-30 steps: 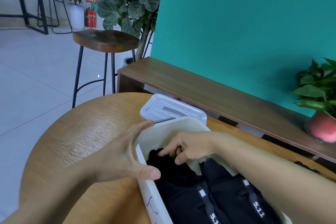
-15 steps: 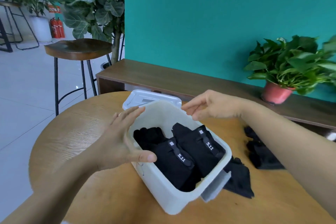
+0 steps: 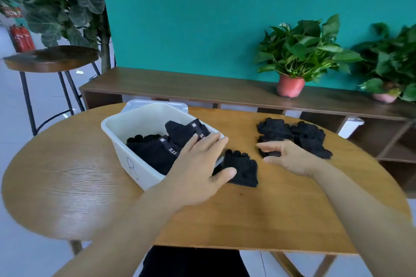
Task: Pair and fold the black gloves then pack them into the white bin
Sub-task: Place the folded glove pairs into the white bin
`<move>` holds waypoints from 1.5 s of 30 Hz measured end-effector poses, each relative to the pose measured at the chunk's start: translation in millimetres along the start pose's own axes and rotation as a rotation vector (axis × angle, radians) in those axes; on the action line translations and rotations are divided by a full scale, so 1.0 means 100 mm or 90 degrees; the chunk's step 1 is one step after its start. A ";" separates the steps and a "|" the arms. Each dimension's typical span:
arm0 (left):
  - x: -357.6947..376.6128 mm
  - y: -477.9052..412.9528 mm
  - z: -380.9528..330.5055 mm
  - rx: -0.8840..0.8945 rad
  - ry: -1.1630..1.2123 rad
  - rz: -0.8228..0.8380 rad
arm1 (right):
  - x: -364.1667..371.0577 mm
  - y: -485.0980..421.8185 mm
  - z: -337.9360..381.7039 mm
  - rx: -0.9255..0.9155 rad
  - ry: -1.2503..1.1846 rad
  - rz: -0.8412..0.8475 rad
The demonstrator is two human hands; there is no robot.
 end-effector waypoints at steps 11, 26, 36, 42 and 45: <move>1.40 0.23 -0.28 -0.049 -0.100 0.237 | 0.53 0.31 -0.55 -0.054 0.180 -0.012; 1.92 0.30 0.13 -0.088 -0.217 0.259 | 0.97 0.28 -0.65 -0.158 0.264 -0.010; 1.85 0.68 -0.28 -0.052 -0.182 0.248 | 0.81 0.91 -0.76 -0.116 0.211 -0.088; 1.68 0.82 -0.42 -0.011 -0.126 0.186 | 0.81 1.19 -0.77 -0.102 0.241 -0.083; 1.55 0.73 -0.41 -0.028 -0.050 0.169 | 0.71 1.17 -0.68 -0.106 0.233 -0.075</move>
Point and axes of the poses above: each hand's wrist, its own y-axis away from the middle knuckle, its own x-axis out of the palm, z = x × y, the point moved 10 cm from there along -y, towards the middle knuckle, and after that the axes turned 15 degrees about -z, right-handed, at the moved point
